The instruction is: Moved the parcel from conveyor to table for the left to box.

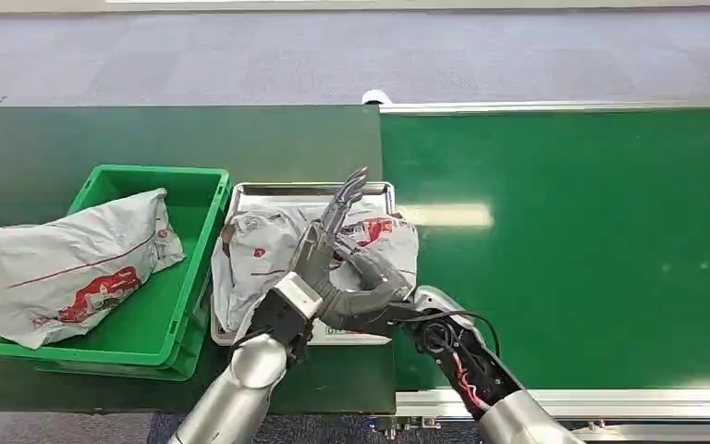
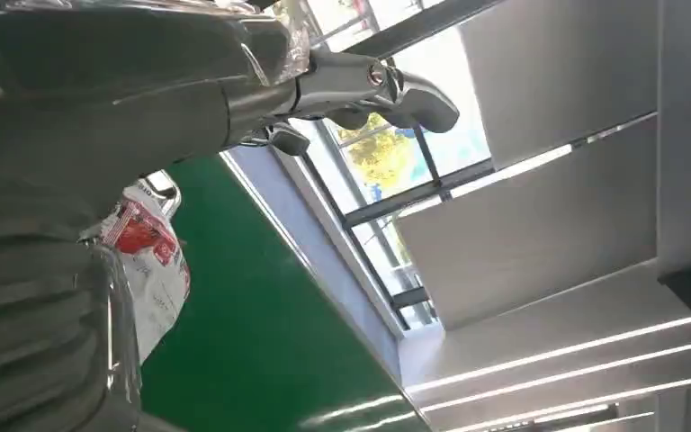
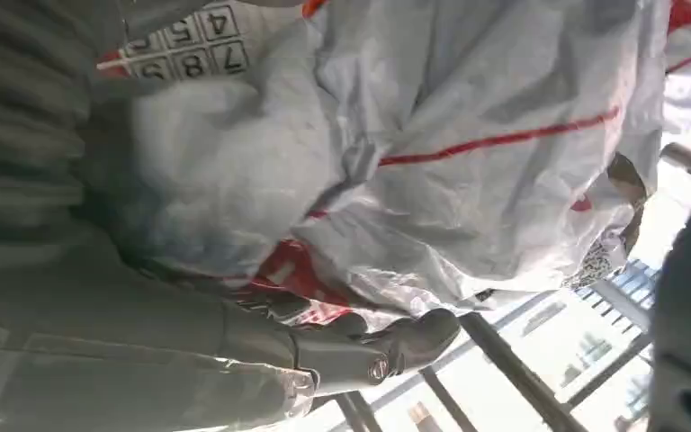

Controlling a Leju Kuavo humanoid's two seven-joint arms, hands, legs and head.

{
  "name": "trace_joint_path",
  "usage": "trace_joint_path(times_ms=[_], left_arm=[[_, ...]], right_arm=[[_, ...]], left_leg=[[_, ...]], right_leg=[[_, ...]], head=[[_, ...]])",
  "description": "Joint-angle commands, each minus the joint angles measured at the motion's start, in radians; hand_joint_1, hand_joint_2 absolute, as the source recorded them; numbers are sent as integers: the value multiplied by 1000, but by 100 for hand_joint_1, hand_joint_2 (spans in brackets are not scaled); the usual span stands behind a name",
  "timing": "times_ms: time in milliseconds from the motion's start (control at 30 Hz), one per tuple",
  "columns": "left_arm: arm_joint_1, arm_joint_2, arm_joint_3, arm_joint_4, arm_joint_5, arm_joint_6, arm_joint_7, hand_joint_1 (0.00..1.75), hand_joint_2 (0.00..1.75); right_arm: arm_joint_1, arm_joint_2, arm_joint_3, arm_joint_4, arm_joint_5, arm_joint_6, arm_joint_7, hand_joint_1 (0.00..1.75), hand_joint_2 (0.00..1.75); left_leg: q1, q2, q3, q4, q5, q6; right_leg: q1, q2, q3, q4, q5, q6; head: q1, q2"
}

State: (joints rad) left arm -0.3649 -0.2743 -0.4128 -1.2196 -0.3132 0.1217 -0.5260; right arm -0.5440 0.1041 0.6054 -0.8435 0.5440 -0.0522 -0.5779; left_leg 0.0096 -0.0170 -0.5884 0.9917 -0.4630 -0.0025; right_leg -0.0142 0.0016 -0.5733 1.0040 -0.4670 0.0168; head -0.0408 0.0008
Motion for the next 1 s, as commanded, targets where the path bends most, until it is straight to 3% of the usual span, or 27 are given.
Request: trace_joint_path(times_ms=[33, 267, 400, 600, 1000], left_arm=[[11, 35, 75, 124, -69, 54, 69, 0, 175], [13, 29, 79, 126, -90, 44, 75, 0, 175], [16, 23, 90, 117, -96, 60, 76, 0, 175], [18, 27, 87, 143, -127, 125, 89, 0, 175], [4, 46, 32, 179, -291, 196, 154, 0, 175]], right_arm=[[63, -16, -154, -248, -81, 9, -33, 0, 175], [105, -12, -189, -293, -71, 8, -19, 0, 175], [119, -4, -225, -316, -16, -65, 5, 0, 175], [177, 15, -323, -414, -118, -81, -31, 0, 175], [197, 20, -364, -429, -172, -41, -30, 0, 175]], left_leg=[[-1, 3, 2, -2, 0, 0], [-1, 5, 3, -2, 0, 0], [0, 3, 2, -1, 0, 0], [0, 5, 1, -1, 0, 0], [0, 6, 2, -1, -1, 0]], right_leg=[[-1, 2, 1, -1, 1, -1], [0, 3, 1, -1, 1, -1], [1, 3, -2, -1, 0, -1], [0, 4, -1, -1, 0, -1], [1, 6, -1, -1, 0, -1]], head=[[0, 0], [3, 0], [3, 0], [3, 0], [2, 0]])
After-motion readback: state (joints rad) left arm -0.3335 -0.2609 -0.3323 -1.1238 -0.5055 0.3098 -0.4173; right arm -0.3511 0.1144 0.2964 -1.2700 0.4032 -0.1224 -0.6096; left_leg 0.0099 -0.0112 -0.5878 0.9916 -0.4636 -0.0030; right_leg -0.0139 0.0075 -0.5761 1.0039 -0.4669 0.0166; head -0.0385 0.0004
